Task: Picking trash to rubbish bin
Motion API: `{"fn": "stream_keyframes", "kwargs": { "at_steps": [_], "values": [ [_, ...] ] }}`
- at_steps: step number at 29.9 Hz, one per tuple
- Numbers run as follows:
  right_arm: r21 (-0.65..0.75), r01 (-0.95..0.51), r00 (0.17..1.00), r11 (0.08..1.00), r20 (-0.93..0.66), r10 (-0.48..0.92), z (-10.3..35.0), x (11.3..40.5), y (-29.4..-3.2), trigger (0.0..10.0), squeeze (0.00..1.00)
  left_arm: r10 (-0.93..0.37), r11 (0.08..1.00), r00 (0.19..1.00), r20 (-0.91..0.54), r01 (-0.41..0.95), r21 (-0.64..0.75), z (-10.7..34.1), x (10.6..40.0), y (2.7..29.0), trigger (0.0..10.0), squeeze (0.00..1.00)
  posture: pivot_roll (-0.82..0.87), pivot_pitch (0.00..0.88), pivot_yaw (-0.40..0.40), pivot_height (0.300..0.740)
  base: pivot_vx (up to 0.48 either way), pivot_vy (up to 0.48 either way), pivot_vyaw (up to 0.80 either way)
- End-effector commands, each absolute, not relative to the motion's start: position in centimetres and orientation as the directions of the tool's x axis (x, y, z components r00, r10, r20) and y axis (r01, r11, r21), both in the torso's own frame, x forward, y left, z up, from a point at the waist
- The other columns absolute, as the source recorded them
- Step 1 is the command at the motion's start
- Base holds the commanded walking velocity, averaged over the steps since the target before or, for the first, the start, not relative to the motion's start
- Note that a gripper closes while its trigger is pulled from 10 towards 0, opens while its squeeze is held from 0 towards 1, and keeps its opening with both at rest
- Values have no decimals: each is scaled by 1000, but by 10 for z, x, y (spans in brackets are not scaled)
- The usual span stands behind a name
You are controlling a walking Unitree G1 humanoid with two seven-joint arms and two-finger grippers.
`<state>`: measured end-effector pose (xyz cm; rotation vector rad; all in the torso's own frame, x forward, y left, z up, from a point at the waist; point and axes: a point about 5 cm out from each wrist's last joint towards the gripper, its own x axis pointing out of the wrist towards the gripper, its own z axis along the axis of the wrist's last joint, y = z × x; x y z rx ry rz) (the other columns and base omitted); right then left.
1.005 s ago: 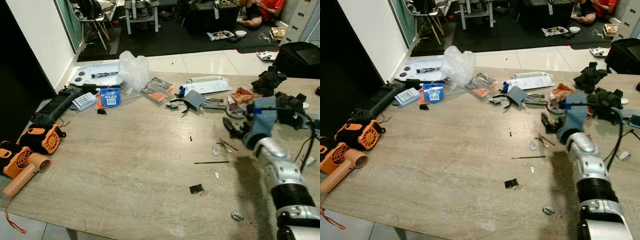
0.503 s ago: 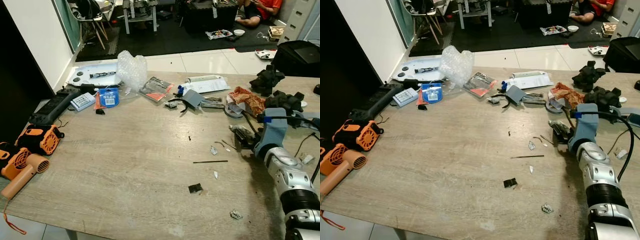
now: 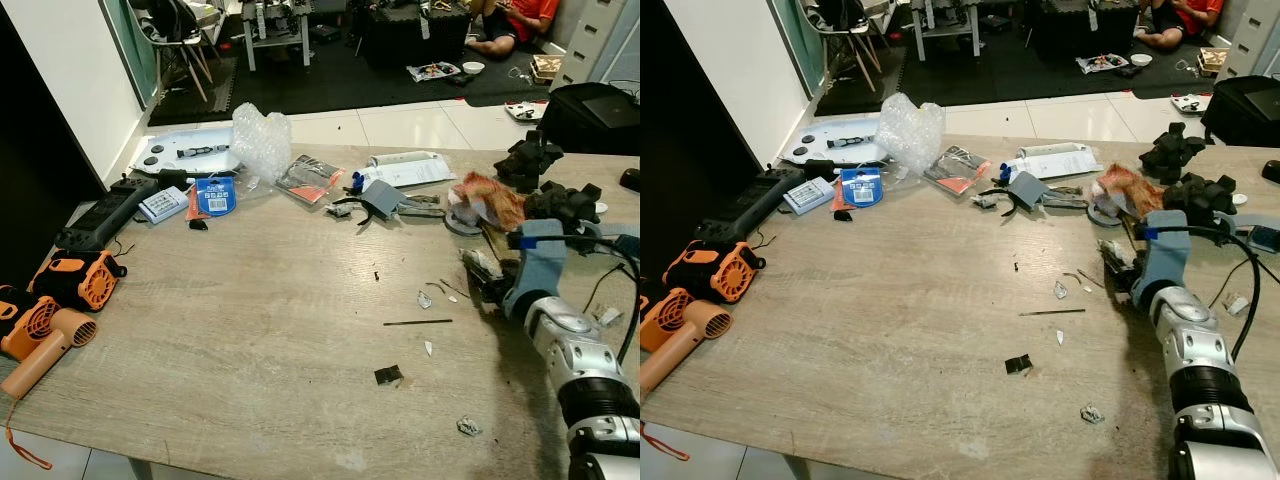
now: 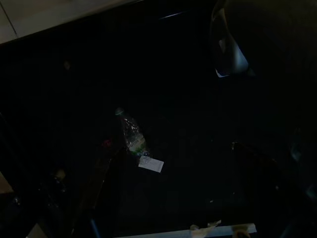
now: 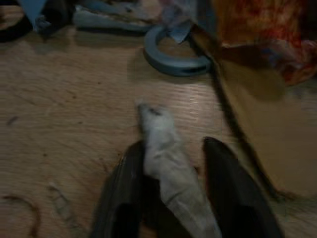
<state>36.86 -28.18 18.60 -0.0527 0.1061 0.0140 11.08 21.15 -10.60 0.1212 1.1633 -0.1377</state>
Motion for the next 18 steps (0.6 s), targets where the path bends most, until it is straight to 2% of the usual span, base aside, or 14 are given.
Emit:
{"fn": "stream_keyframes", "kwargs": {
  "at_steps": [1, 8, 9, 15, 17, 18],
  "values": [
    [-11, -20, 974, 1000, -225, 17, 160, 364, -280, 0, 0, -31, 987, 353, -935, 158, 27, -109, 99, 215, 10000, 0, -90, 223, 92, 740, 0, 0, 0],
    [67, -35, 980, 997, -195, 48, 163, 366, -278, 0, 0, -32, 988, 366, -930, 155, 27, -107, 107, 212, 10000, 0, -99, 197, 90, 740, 0, 0, 0],
    [111, -76, 988, 991, -126, 90, 171, 367, -274, 0, 0, -32, 988, 370, -928, 154, 28, -107, 110, 212, 10000, 0, -102, 186, 90, 740, 0, 0, 0],
    [203, -184, 983, 962, 29, 182, 189, 368, -265, 0, 0, -31, 988, 379, -925, 152, 29, -106, 115, 211, 10000, 0, -110, 170, 91, 740, 0, 0, 0],
    [229, -294, 952, 928, 157, 263, 205, 366, -256, 0, 0, -29, 988, 381, -924, 151, 31, -105, 117, 211, 10000, 0, -115, 160, 93, 740, 0, 0, 0],
    [250, -401, 903, 881, 273, 333, 219, 361, -247, 0, 0, -28, 988, 383, -923, 150, 33, -105, 119, 211, 10000, 0, -118, 153, 93, 740, 0, 0, 0]
  ]
}}
